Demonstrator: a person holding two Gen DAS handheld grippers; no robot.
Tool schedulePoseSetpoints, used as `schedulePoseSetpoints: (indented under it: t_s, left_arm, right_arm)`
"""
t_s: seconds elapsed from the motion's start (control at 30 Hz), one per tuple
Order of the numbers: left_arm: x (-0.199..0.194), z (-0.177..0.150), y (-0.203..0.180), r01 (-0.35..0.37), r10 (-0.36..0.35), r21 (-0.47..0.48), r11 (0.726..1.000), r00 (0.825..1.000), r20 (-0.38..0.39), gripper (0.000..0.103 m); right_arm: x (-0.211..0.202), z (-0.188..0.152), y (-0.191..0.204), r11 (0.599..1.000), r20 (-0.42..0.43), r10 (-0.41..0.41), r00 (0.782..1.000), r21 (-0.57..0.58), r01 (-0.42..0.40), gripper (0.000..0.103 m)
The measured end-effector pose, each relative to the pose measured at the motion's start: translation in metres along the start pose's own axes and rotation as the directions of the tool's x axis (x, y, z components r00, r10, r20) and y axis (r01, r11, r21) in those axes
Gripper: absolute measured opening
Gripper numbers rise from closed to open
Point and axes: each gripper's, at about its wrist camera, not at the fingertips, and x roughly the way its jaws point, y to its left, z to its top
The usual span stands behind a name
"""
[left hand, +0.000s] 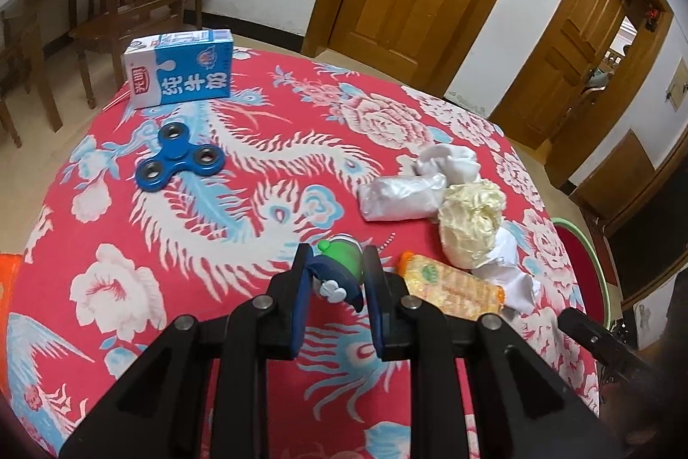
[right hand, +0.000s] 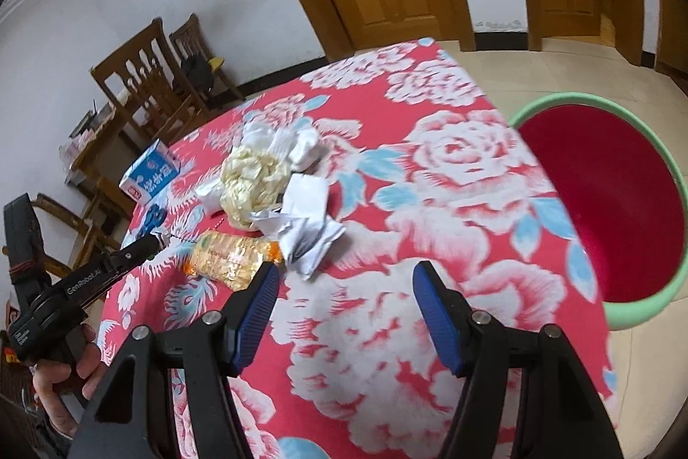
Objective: Collect trash
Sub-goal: 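Grasp the white tissue paper with the right gripper while the left holds the toy, then carry the tissue and green toy over the red bucket with both grippers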
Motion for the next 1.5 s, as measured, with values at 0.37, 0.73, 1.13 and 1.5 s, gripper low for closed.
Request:
schedulePoseSetpoints:
  t_s: [0.37, 0.73, 1.13, 1.5]
  left_arm:
    - [0.002, -0.004, 0.005, 0.008, -0.008, -0.005, 1.000, 1.000, -0.005, 0.023]
    - [0.005, -0.005, 0.007, 0.013, -0.014, -0.011, 1.000, 1.000, -0.014, 0.023]
    - [-0.009, -0.004, 0.001, 0.036, -0.036, -0.001, 0.999, 0.999, 0.009, 0.023]
    - [-0.033, -0.005, -0.018, 0.080, -0.081, 0.032, 0.996, 0.996, 0.033, 0.023]
  right_arm:
    - [0.030, 0.009, 0.017, 1.000, -0.038, 0.006, 0.999, -0.014, -0.006, 0.050]
    - [0.043, 0.007, 0.013, 1.000, -0.036, 0.009, 0.999, 0.022, -0.008, 0.022]
    - [0.019, 0.005, 0.010, 0.999, 0.033, 0.028, 0.999, 0.019, -0.029, 0.008]
    - [-0.023, -0.005, -0.003, 0.997, 0.114, 0.042, 0.993, 0.066, -0.050, 0.007]
